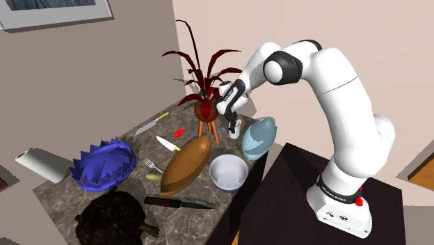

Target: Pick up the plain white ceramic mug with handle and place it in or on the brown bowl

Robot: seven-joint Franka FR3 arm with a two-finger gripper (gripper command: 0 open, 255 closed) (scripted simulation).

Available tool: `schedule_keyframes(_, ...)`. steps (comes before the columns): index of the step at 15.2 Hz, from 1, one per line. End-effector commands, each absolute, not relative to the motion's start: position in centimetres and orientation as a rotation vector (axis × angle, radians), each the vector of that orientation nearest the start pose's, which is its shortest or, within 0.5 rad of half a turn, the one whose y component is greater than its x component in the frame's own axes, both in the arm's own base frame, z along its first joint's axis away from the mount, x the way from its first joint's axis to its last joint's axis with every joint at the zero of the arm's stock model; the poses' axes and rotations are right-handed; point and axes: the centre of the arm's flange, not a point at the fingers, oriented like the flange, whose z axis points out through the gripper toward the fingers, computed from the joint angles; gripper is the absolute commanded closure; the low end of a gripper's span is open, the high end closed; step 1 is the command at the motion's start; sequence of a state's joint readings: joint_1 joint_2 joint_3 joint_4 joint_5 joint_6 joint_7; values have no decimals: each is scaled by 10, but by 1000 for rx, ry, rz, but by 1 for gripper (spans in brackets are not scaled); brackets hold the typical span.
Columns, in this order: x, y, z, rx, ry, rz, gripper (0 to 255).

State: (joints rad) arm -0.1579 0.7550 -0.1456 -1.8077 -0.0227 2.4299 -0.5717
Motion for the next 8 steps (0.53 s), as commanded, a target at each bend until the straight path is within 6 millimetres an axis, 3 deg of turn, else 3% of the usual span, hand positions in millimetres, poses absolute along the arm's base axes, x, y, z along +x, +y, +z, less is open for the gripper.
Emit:
schedule_keyframes(1,603,-186,117,-3142,-506,260,255)
schedule_keyframes(3,602,-186,117,-3142,-506,260,255)
schedule_keyframes(8,602,-186,143,-3142,-506,260,255)
